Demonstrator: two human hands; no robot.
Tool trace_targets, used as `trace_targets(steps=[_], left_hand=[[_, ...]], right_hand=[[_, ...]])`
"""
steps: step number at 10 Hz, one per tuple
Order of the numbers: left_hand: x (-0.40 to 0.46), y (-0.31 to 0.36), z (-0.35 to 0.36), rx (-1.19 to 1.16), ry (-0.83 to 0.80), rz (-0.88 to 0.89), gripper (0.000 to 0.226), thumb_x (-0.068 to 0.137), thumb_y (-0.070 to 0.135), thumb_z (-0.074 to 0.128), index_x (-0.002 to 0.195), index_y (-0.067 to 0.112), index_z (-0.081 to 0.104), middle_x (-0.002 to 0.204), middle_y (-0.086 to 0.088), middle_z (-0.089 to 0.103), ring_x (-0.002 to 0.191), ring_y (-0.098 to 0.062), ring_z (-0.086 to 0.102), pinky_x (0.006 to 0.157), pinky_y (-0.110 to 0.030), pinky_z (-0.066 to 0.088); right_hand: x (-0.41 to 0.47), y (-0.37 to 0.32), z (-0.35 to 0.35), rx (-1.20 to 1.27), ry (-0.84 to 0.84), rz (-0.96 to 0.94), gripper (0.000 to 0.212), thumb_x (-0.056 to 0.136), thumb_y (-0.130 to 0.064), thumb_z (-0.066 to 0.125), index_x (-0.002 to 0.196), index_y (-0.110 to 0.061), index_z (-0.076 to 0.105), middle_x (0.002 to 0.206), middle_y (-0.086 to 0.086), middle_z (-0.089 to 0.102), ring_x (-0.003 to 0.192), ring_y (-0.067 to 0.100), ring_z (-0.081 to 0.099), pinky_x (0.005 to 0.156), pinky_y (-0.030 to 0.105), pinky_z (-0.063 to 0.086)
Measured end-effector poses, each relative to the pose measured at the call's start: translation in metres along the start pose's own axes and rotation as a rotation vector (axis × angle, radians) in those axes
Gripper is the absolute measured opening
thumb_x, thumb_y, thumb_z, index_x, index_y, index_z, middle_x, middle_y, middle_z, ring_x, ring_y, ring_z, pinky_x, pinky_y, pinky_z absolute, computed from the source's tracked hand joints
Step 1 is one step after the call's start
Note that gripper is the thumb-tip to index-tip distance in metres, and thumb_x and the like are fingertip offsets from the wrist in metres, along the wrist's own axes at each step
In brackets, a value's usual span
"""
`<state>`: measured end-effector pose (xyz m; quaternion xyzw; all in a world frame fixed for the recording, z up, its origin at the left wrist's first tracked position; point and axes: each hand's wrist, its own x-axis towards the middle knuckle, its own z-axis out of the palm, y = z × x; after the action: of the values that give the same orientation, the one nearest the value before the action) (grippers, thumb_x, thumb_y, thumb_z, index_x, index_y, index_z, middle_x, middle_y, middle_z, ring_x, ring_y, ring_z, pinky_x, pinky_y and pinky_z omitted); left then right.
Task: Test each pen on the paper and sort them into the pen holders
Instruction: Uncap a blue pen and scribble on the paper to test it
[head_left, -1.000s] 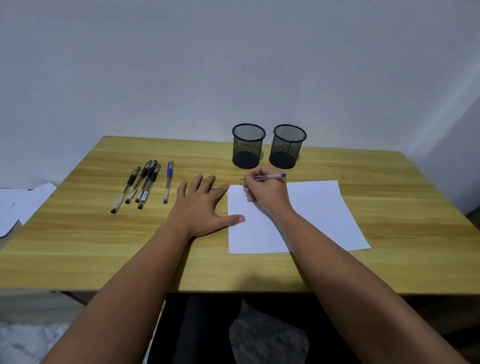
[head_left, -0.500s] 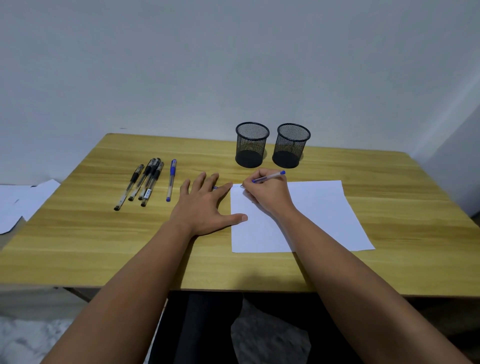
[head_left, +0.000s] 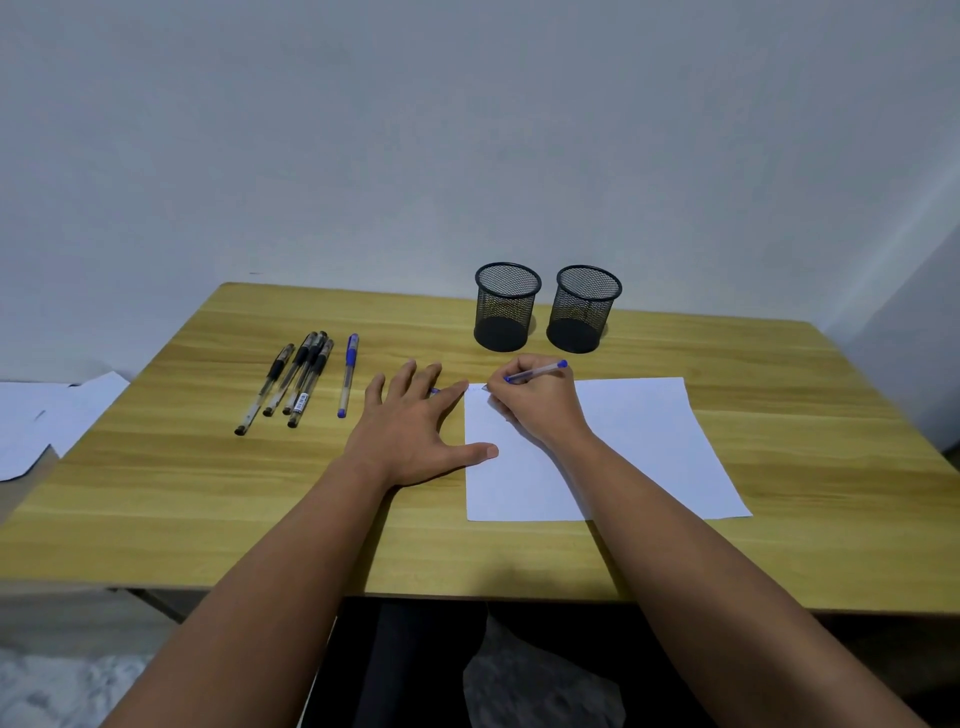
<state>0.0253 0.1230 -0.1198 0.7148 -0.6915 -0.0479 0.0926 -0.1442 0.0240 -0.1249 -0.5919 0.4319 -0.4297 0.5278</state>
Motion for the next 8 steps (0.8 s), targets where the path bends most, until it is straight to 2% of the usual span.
trace_targets(steps=[3, 5, 6, 7, 8], left_hand=[[0.001, 0.000, 0.001, 0.006, 0.002, -0.001, 0.107, 0.065, 0.104, 0.028, 0.156, 0.048, 0.022, 0.170, 0.005, 0.012, 0.157, -0.022, -0.002, 0.123, -0.057, 0.001], [0.001, -0.001, 0.002, 0.001, 0.005, -0.001, 0.107, 0.064, 0.104, 0.028, 0.156, 0.049, 0.022, 0.170, 0.005, 0.012, 0.156, -0.021, -0.003, 0.123, -0.056, 0.001], [0.001, -0.001, 0.002, -0.004, 0.003, -0.003, 0.108, 0.063, 0.104, 0.028, 0.156, 0.049, 0.022, 0.170, 0.006, 0.011, 0.156, -0.021, -0.003, 0.123, -0.056, 0.001], [0.000, -0.001, 0.002, -0.005, 0.005, -0.006, 0.108, 0.063, 0.104, 0.028, 0.155, 0.049, 0.023, 0.169, 0.006, 0.012, 0.156, -0.021, -0.003, 0.123, -0.056, 0.001], [0.001, -0.001, 0.002, -0.005, 0.005, -0.006, 0.109, 0.062, 0.105, 0.028, 0.155, 0.049, 0.022, 0.169, 0.006, 0.012, 0.156, -0.022, -0.003, 0.123, -0.056, 0.001]], right_hand=[[-0.001, -0.001, -0.002, -0.027, 0.029, 0.008, 0.018, 0.079, 0.005, 0.072, 0.067, -0.004, 0.064, 0.054, 0.013, 0.056, 0.042, 0.021, 0.050, 0.049, 0.029, 0.042], [-0.001, -0.002, 0.000, -0.023, 0.042, 0.026, 0.017, 0.075, 0.002, 0.073, 0.065, -0.008, 0.064, 0.051, 0.010, 0.055, 0.042, 0.021, 0.049, 0.052, 0.031, 0.041], [-0.003, -0.003, 0.001, -0.041, 0.057, 0.024, 0.015, 0.078, 0.004, 0.072, 0.068, -0.003, 0.063, 0.051, 0.009, 0.056, 0.042, 0.021, 0.050, 0.050, 0.030, 0.042], [-0.003, -0.007, -0.003, -0.032, 0.115, 0.054, 0.014, 0.082, 0.001, 0.072, 0.073, -0.005, 0.064, 0.052, 0.009, 0.058, 0.046, 0.022, 0.055, 0.049, 0.029, 0.045], [0.001, -0.016, -0.010, 0.093, 0.132, 0.126, 0.018, 0.089, 0.004, 0.070, 0.075, -0.006, 0.064, 0.056, 0.011, 0.061, 0.051, 0.023, 0.056, 0.044, 0.026, 0.044]])
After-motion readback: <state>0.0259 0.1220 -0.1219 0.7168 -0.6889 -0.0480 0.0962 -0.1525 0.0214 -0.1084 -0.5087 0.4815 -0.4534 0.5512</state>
